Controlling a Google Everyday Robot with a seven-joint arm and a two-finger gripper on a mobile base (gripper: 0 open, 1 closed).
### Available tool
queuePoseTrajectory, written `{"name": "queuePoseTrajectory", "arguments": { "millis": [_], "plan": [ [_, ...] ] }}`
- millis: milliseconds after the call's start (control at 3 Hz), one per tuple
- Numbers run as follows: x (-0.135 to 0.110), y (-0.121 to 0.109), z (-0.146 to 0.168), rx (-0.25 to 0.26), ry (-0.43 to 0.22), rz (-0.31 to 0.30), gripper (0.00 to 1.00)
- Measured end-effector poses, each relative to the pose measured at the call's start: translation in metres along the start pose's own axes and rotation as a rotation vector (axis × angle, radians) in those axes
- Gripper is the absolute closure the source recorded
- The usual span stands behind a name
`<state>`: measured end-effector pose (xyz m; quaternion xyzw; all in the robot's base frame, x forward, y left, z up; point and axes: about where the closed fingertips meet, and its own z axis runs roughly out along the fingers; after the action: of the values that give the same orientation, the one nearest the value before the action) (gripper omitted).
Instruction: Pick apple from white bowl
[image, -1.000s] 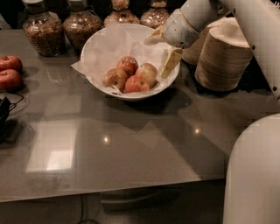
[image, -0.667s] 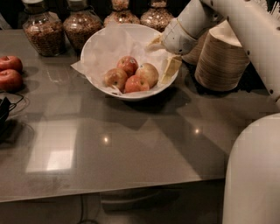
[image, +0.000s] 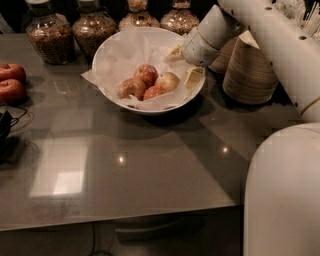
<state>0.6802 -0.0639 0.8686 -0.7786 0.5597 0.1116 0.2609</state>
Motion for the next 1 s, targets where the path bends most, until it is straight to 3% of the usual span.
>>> {"name": "queuePoseTrajectory", "arguments": {
  "millis": [667, 1000],
  "plan": [
    [-0.012, -0.024, 0.007, -0.022, -0.014, -0.029, 0.17],
    [-0.013, -0.029, 0.009, -0.010, -0.016, -0.030, 0.00]
  ]
}}
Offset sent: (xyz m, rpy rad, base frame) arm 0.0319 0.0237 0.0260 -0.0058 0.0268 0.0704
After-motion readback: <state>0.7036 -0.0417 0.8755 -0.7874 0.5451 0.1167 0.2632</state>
